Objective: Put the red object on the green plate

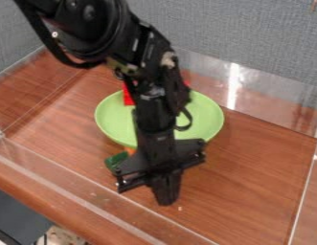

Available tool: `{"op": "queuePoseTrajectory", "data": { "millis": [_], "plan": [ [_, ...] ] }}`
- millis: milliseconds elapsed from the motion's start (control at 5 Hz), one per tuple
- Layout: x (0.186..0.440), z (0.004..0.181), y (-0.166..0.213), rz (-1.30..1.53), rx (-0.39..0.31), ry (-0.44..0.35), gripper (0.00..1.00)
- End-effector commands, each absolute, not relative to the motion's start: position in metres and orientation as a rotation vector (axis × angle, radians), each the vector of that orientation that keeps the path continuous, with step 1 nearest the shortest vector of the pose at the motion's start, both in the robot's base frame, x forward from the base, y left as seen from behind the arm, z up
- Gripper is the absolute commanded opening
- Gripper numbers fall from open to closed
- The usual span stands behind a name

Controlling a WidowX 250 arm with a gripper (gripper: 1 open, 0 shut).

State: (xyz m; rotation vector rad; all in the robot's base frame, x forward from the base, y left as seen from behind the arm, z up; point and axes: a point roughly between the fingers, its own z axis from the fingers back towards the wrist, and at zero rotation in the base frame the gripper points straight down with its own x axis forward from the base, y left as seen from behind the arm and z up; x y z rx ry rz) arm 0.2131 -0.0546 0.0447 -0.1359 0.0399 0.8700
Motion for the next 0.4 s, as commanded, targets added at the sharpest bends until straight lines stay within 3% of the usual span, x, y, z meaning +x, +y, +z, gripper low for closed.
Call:
{"op": "queuePoseTrajectory", "data": {
  "millis": [0,200],
  "plan": [
    [0.2102,0.0605,-0.0714,0.817,-0.169,0.006,0.00],
    [0.2088,0.0562,-0.0809,0.801,-0.177,0.017,1.00]
  ]
}}
